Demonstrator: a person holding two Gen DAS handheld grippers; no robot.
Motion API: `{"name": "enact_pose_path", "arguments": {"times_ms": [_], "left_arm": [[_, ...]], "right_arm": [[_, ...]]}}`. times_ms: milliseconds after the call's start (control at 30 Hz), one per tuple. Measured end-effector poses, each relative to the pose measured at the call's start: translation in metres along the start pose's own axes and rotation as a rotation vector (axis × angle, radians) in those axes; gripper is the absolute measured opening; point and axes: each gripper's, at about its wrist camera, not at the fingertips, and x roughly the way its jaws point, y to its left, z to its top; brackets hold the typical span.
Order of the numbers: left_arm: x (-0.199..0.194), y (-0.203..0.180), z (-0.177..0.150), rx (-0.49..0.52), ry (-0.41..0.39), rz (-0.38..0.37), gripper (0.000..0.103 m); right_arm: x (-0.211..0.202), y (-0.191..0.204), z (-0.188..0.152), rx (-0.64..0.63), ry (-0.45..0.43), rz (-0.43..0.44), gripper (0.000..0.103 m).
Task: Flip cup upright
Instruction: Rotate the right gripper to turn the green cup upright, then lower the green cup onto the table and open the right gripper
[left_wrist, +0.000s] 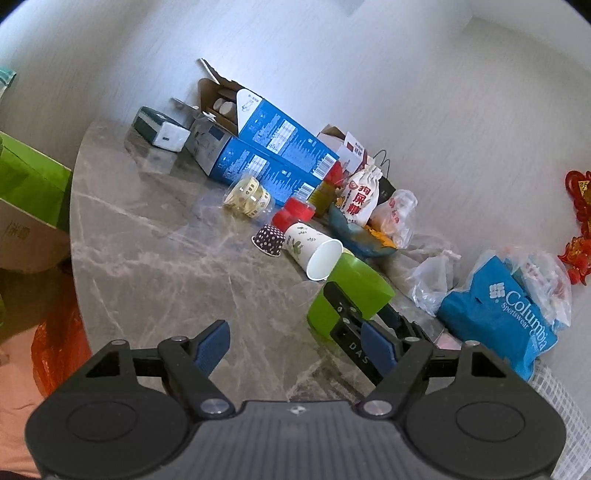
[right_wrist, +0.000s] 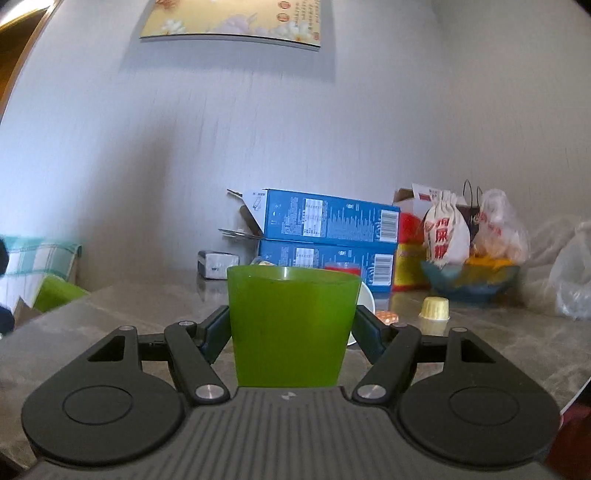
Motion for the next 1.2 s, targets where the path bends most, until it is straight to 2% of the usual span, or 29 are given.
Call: {"name": "enact_pose_path", "arguments": {"times_ms": [300,333,367,500,767,1000,1100,1167,1200], "left_arm": [[-0.006,0.003,-0.001,0.0,-0.02,0.007,0.081],[-0.007,0.004,-0.001,0.0,-0.021,0.006,0.081],[-0.008,0.001,-0.003,0.001,-0.021,0.006,0.081],[-0.008,0.0,-0.004,0.008,-0.026,0.011,0.082],[-0.005,0.004,-0.006,-0.005,-0.021,0.022,0.083],[-0.009,0.002,-0.002,0.017,-0.032,0.035,0.083],[-0.015,-0.015,0.008,0.105,-0.043,0.096,0.096],[-0.016,-0.032,0.02,0.175,-0.017,0.166,0.099],[-0.016,-0.039,0.026,0.203,-0.003,0.183,0.099]], "right_arm": [[0.001,0.003,0.002,0.054,0.022,0.046,0.074],[0.001,0.003,0.002,0.059,0.025,0.045,0.086],[0.0,0.003,0.002,0.062,0.022,0.05,0.092],[-0.008,0.003,0.004,0.068,-0.019,0.072,0.101],[-0.011,0.002,0.002,0.09,-0.007,0.106,0.102],[-0.022,-0.002,0.014,0.116,-0.032,0.109,0.102],[-0.048,-0.008,0.029,0.123,-0.055,0.121,0.102],[-0.062,-0.013,0.049,0.109,-0.023,0.098,0.102],[-0.066,-0.015,0.06,0.098,0.019,0.082,0.102]]}}
